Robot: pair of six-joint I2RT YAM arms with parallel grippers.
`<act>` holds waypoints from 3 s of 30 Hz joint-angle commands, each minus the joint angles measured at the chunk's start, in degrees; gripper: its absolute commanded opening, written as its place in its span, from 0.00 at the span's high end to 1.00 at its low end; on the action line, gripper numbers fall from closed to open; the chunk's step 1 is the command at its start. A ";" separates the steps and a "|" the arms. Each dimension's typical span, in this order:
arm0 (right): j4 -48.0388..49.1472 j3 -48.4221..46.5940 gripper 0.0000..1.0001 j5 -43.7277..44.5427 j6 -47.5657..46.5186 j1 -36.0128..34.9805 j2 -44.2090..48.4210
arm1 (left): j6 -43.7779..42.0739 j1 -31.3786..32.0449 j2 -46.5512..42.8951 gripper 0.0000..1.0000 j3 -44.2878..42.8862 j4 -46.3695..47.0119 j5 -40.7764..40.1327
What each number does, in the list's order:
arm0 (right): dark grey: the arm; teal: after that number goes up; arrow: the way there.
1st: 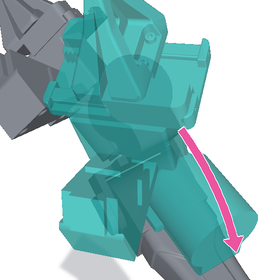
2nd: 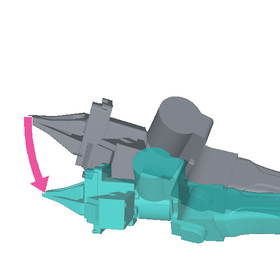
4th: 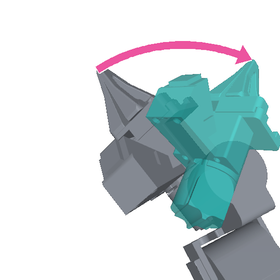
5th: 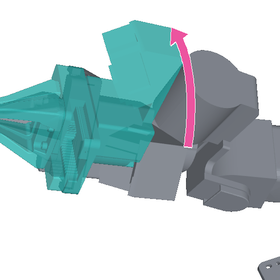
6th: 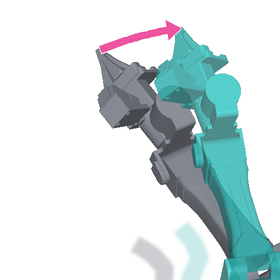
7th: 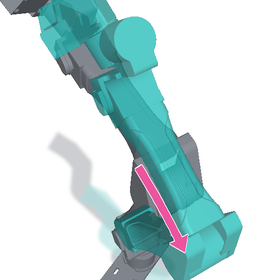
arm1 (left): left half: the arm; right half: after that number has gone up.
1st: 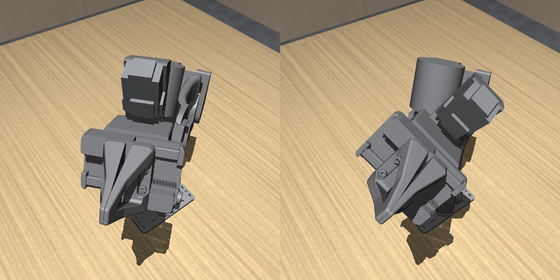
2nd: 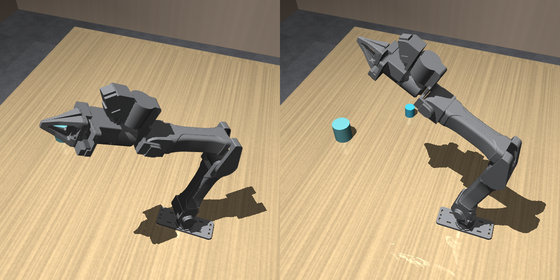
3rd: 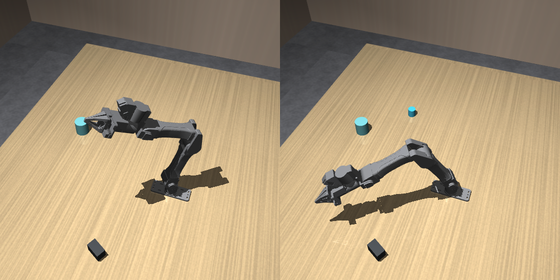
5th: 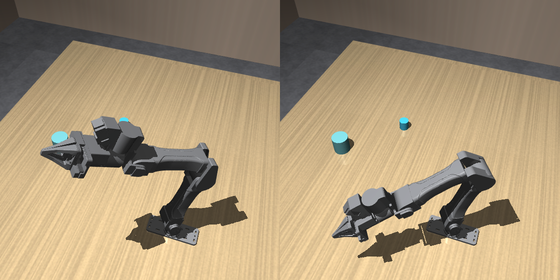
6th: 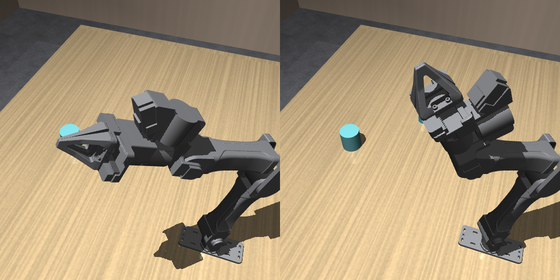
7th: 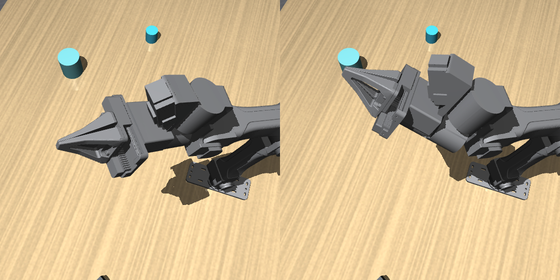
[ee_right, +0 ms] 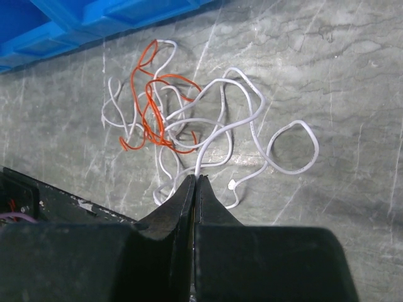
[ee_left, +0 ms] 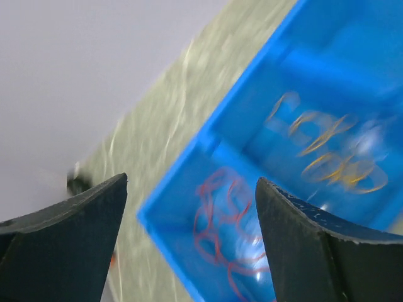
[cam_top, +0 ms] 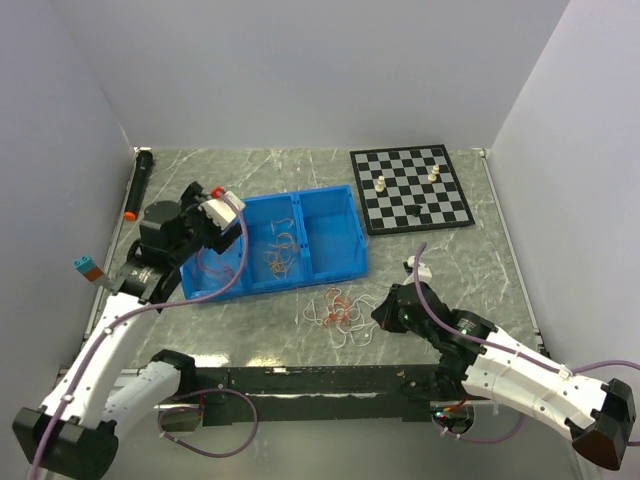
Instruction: Untangle the cables
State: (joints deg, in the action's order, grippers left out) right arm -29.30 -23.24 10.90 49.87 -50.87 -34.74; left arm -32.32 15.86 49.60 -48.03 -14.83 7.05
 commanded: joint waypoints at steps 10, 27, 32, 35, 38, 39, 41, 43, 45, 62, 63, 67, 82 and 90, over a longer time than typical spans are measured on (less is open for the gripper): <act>-11.28 -17.00 1.00 6.76 -4.35 -0.46 9.16 | -7.41 38.45 8.64 0.13 0.65 -0.84 10.88; -17.64 -13.23 1.00 5.63 -1.26 -0.37 16.02 | -3.81 44.34 39.51 0.20 -12.00 10.80 21.42; -16.14 -13.14 1.00 5.80 -2.49 -0.37 14.97 | -6.44 45.93 40.04 0.41 -12.53 0.96 27.05; -15.61 -13.40 1.00 5.80 -3.02 -0.37 14.79 | -7.32 47.16 39.52 0.41 -10.86 0.50 26.88; -15.00 -13.76 1.00 5.63 -3.28 -0.46 14.70 | -5.31 48.48 39.52 0.39 -8.67 4.97 23.46; -15.00 -14.02 1.00 5.63 -3.37 -0.37 14.79 | -4.87 48.91 39.69 0.35 -7.53 7.51 22.41; -14.82 -14.46 1.00 5.63 -3.55 -0.46 14.62 | -5.30 49.71 40.04 0.32 -5.77 11.03 19.25; -14.73 -14.72 1.00 5.63 -3.64 -0.37 14.53 | -5.56 50.23 40.31 0.30 -3.22 16.21 15.56; -14.65 -14.81 1.00 5.54 -3.64 -0.46 14.53 | -5.39 50.24 40.66 0.29 -1.37 20.08 12.74; -12.80 -13.76 1.00 4.13 -3.64 -0.37 14.61 | 0.86 47.25 40.04 0.27 -0.57 20.38 14.73; -12.89 -13.76 1.00 4.22 -3.64 -0.46 14.61 | 0.33 47.25 40.22 0.29 -0.75 19.50 15.88; -12.89 -13.84 1.00 4.31 -3.46 -0.37 15.49 | -3.53 47.25 40.92 0.33 -2.15 14.92 20.36; -12.45 -13.84 1.00 4.22 -4.16 -0.46 15.58 | -3.81 46.46 44.53 0.71 -5.14 16.41 19.85; -11.22 -12.00 1.00 3.87 -4.52 -0.37 14.35 | -5.38 45.40 40.58 0.99 -7.07 9.93 18.44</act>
State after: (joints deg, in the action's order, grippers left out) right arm -42.96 -36.23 15.11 46.26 -50.87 -19.64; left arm -35.97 61.98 94.06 -51.48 -0.49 25.02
